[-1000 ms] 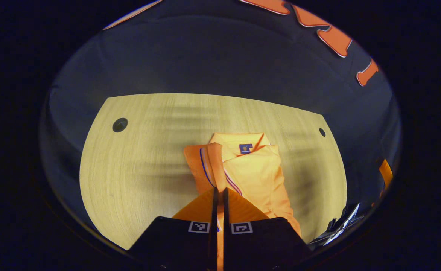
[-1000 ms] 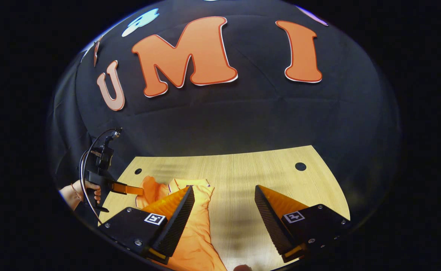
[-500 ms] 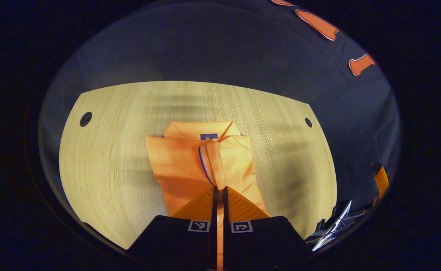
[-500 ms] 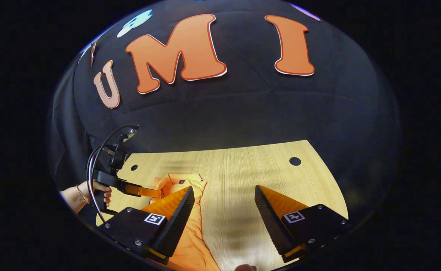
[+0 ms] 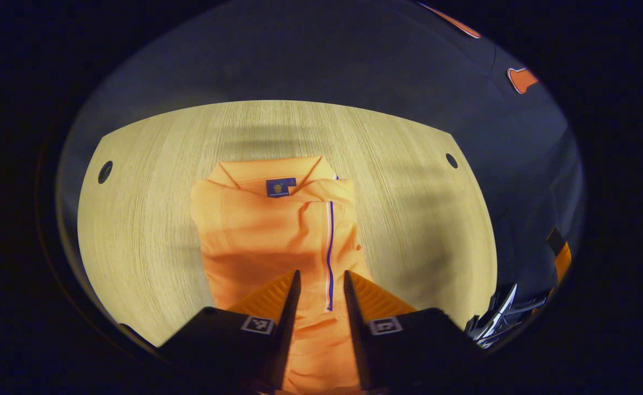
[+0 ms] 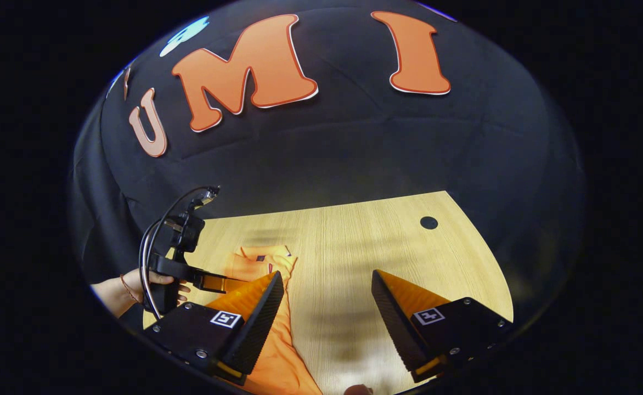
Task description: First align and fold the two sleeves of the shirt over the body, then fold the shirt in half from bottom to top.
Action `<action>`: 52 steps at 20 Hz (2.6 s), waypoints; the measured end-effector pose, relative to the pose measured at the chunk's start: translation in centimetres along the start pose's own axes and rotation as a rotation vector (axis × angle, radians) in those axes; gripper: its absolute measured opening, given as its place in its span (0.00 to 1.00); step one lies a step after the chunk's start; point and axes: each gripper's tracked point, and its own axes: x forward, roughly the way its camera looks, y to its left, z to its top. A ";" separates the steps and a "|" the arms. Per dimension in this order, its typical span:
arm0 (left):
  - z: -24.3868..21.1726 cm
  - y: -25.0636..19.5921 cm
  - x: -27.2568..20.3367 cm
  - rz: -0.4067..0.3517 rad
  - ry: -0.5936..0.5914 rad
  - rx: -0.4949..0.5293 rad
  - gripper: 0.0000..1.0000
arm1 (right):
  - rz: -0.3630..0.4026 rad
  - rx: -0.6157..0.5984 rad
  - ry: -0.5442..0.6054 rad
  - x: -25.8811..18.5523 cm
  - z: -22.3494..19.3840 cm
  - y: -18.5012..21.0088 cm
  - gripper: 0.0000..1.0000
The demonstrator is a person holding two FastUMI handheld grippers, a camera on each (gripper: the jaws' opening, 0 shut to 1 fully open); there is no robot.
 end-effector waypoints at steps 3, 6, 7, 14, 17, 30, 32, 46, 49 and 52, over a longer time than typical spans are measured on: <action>-0.6 0.0 -0.3 -0.012 0.005 -0.018 0.98 | 0.009 -0.004 0.014 -0.1 -0.7 0.7 0.98; -0.7 0.9 -1.6 0.000 -0.016 -0.032 0.98 | 0.017 -0.014 0.021 -0.1 -1.0 1.6 0.98; -0.8 1.2 -2.2 0.009 -0.026 -0.033 0.98 | 0.021 -0.017 0.023 -0.3 -1.1 1.9 0.98; -4.9 3.9 -7.4 0.049 -0.085 -0.039 0.98 | 0.057 -0.065 0.065 -0.5 -3.3 6.3 0.99; -8.2 5.2 -9.1 0.051 -0.090 -0.056 0.98 | 0.075 -0.079 0.114 -0.4 -5.5 8.5 0.98; -22.9 8.8 -11.8 0.068 -0.014 -0.151 0.99 | 0.055 -0.203 0.446 -2.9 -22.1 12.0 0.99; -24.8 9.2 -11.8 0.095 0.006 -0.133 0.99 | 0.036 -0.214 0.484 -3.9 -24.5 11.4 0.99; -37.4 7.2 -9.9 0.177 0.226 -0.092 0.98 | -0.070 -0.220 0.758 -9.9 -36.3 7.3 0.99; -37.9 7.2 -9.8 0.226 0.224 -0.075 0.97 | -0.111 -0.186 0.803 -10.6 -38.3 6.3 0.99; -38.3 7.1 -9.8 0.278 0.249 -0.005 0.97 | -0.123 -0.156 0.814 -10.5 -39.0 6.2 0.99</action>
